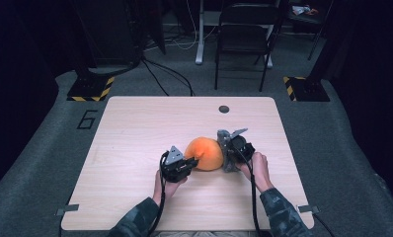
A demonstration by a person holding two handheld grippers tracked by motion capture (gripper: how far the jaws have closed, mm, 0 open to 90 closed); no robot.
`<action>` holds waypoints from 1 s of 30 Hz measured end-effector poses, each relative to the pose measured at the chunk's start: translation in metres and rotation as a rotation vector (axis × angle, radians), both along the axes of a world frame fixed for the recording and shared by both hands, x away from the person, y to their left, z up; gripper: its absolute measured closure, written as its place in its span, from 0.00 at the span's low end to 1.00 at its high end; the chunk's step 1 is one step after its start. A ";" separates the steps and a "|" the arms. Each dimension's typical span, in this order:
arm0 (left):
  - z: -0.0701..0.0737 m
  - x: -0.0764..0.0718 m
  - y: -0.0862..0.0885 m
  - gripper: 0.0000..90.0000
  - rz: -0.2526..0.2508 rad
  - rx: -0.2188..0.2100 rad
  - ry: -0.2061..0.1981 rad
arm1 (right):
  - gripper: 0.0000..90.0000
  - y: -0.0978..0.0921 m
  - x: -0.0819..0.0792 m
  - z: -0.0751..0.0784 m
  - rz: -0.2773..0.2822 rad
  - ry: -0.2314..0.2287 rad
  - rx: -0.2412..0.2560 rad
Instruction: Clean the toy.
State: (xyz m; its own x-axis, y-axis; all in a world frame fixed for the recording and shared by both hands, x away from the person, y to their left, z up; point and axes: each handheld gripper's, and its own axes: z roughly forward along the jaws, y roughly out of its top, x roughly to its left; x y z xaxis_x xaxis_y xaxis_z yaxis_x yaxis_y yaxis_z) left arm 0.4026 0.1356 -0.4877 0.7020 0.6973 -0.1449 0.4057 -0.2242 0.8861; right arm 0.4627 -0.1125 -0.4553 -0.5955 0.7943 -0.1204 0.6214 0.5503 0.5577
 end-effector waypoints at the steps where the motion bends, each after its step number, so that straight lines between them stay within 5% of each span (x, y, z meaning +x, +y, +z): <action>1: 0.000 0.000 0.000 0.91 0.001 -0.001 0.000 | 0.85 -0.001 0.002 -0.004 -0.012 0.013 0.009; 5: 0.000 0.000 0.000 0.91 0.005 -0.006 -0.003 | 0.85 -0.003 0.007 -0.021 -0.038 0.072 -0.003; 11: 0.000 0.001 0.002 0.91 -0.002 0.004 -0.007 | 0.85 -0.002 0.010 -0.025 -0.025 0.079 -0.028; 15: 0.000 0.001 0.003 0.90 -0.002 0.002 -0.002 | 0.85 -0.004 0.006 -0.011 -0.027 0.067 -0.040; 18: 0.000 0.002 0.003 0.90 0.007 -0.003 -0.006 | 0.85 -0.006 0.000 0.009 -0.016 0.017 -0.040; 25: 0.000 0.001 0.002 0.90 0.002 0.001 -0.007 | 0.85 0.000 -0.016 0.050 0.046 -0.091 0.028; 30: 0.000 0.001 0.003 0.88 0.004 0.008 -0.005 | 0.85 0.019 -0.022 0.043 0.110 -0.084 0.009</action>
